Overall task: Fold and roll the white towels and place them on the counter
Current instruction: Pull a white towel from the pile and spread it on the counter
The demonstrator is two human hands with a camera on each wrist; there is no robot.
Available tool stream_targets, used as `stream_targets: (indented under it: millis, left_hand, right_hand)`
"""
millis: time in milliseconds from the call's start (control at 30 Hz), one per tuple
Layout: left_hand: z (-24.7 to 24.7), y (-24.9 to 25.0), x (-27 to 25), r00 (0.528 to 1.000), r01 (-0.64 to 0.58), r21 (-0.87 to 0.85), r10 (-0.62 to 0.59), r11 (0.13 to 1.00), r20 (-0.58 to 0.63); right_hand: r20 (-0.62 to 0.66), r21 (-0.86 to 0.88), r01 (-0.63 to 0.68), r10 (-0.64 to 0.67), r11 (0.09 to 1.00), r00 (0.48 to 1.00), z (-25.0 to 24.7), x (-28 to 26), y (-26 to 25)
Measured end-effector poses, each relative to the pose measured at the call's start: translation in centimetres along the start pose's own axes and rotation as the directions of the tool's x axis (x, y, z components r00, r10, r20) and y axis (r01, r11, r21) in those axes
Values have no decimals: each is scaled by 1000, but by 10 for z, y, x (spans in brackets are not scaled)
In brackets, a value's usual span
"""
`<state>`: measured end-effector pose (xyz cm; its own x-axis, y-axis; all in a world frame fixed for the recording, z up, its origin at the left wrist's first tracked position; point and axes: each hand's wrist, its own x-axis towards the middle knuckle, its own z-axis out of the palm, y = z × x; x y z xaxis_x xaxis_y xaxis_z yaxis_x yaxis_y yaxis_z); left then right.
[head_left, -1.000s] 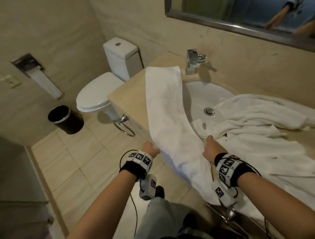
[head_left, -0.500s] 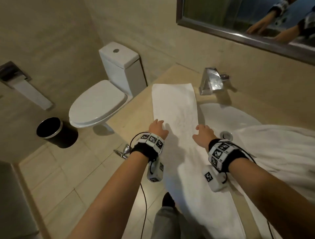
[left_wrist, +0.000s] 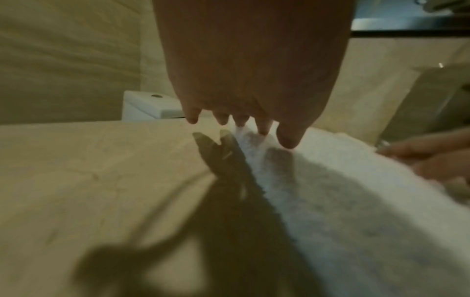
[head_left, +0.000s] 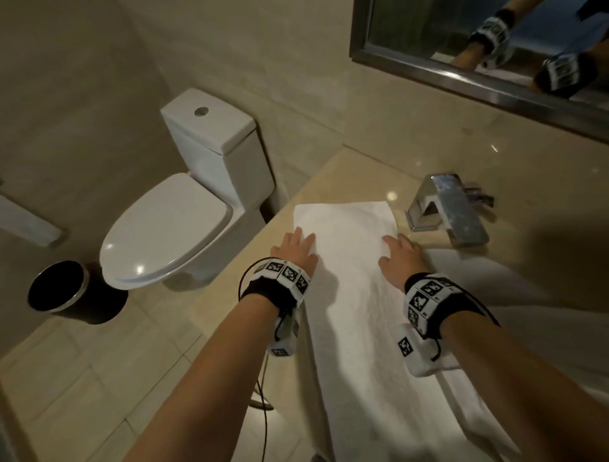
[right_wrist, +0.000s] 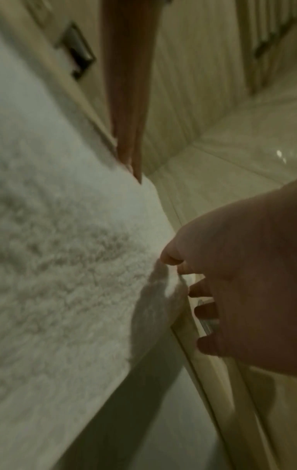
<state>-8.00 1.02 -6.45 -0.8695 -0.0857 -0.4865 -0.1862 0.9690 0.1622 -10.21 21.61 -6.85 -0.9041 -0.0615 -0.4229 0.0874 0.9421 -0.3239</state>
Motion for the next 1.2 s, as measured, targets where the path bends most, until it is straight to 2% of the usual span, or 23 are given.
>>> stream_targets:
  millis: [167,333,567,733,1033,1100,1200]
  left_hand:
    - [-4,-7,16,996,-52,213,36,976,77]
    - [-23,-9,37,997,0,279,-21,960,72]
    - [-41,-25,83,999,51,206,-51,977,-7]
    - [-55,-31,110,996,89,175,-86,981,-24]
    - [-61,-31,132,995,91,265,-78,960,-58]
    - [-60,-32,124,994,95,186,-82,978,-75]
    - [-52,-36,98,993,77,16,-75,997,-95]
  right_hand:
    - [1,-233,100,-102,967,995,2,22,-9]
    - [68,-268,134,-120,954,990,-8,51,-29]
    - [109,-241,81,-55,967,992,-13,103,-61]
    - [87,-233,82,-63,969,994,-19,139,-74]
    - [85,-205,69,-52,976,995,-27,154,-79]
    - [76,-183,68,-55,981,996,-31,146,-76]
    - [-26,-27,110,-111,994,993,-33,121,-67]
